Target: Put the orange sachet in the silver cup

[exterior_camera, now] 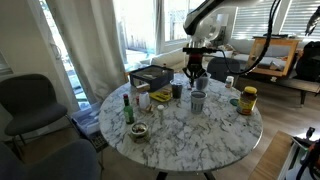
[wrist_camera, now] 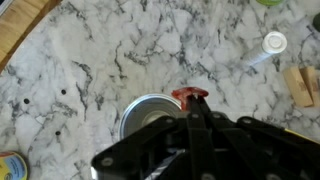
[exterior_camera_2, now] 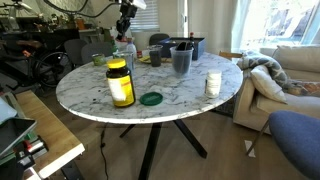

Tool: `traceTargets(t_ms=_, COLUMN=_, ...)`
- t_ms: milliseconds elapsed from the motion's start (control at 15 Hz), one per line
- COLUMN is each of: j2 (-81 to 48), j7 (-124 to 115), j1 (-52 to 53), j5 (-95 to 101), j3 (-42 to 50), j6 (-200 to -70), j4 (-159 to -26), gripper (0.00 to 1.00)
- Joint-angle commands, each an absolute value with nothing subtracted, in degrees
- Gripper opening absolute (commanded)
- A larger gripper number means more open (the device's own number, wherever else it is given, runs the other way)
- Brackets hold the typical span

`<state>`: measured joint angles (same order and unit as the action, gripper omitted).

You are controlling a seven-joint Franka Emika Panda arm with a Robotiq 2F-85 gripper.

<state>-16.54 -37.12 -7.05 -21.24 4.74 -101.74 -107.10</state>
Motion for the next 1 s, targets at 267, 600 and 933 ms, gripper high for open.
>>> traceTargets(t_ms=267, j2=-16.1, j7=-41.8, j1=-6.2, j5=-20.0, j3=7.3, j6=-100.5, j4=-108.2, gripper=0.00)
traceTargets(t_ms=600, j2=-16.6, j7=-45.1, j1=-6.1, j5=-19.2, j3=8.3, j6=-99.6, j4=-107.8, gripper=0.34)
traceTargets(t_ms=933, j2=-15.6, j7=-45.9, j1=-6.5, j5=-18.3, j3=8.9, j6=-100.2, j4=-108.2, gripper=0.71)
